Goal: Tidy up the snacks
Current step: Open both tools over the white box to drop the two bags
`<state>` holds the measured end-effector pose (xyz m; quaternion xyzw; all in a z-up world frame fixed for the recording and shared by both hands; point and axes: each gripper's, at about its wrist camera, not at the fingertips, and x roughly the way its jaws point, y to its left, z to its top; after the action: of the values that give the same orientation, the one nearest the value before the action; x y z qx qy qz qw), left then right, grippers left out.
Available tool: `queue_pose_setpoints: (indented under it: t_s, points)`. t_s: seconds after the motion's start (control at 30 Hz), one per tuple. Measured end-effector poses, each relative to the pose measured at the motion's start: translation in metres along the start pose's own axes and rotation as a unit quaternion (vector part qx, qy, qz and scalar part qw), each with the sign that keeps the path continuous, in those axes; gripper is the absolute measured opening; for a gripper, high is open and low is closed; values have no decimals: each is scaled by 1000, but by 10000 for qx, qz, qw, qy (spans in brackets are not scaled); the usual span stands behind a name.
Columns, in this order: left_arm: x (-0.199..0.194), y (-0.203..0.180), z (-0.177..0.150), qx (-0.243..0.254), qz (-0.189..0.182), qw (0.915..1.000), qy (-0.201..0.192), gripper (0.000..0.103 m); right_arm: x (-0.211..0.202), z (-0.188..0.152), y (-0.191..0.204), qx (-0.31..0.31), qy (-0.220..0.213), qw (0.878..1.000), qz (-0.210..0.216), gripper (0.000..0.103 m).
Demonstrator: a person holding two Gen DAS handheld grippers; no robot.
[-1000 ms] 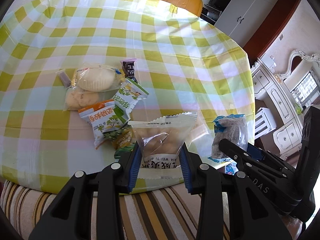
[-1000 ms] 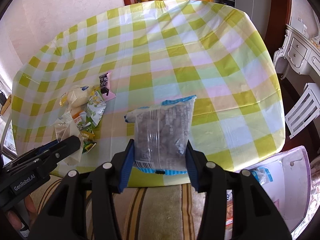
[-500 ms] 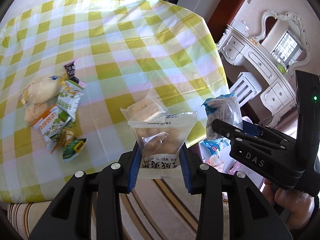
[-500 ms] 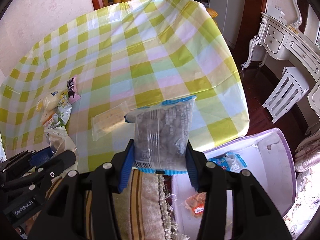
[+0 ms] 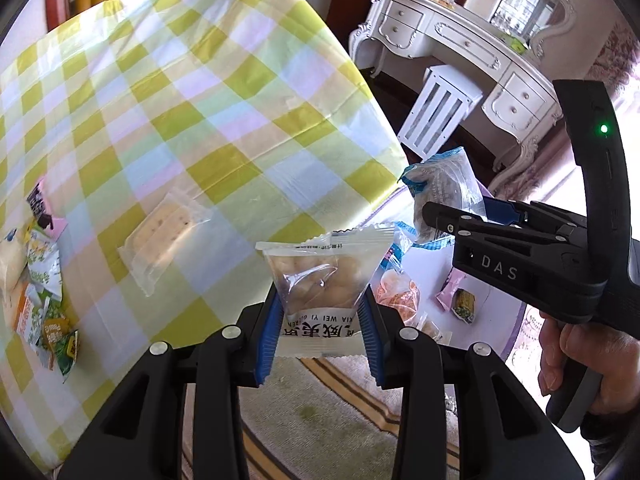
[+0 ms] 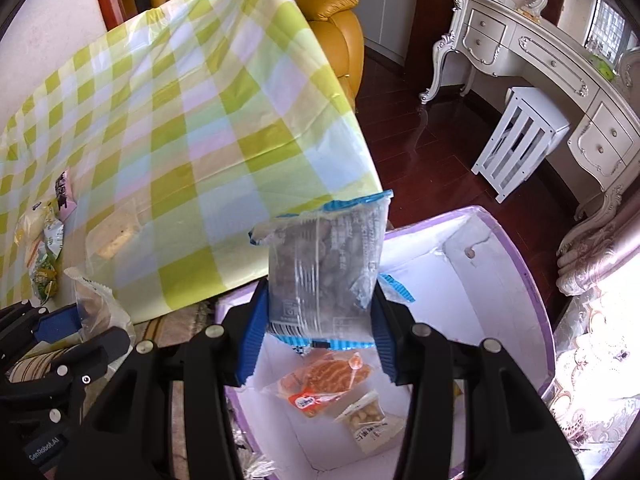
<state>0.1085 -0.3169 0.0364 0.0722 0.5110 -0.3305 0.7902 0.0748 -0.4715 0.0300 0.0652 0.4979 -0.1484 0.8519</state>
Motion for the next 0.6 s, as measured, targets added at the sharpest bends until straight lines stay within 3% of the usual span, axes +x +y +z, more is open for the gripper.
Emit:
queue_pose_setpoints:
  t_s: [0.4, 0.6]
  points:
    - [49, -64, 21, 956, -224, 9928, 680, 36, 35, -19, -72, 640, 407, 9954, -580, 48]
    - [71, -89, 27, 1283, -307, 9868, 935, 36, 57, -32, -98, 996, 703, 9905, -636, 48]
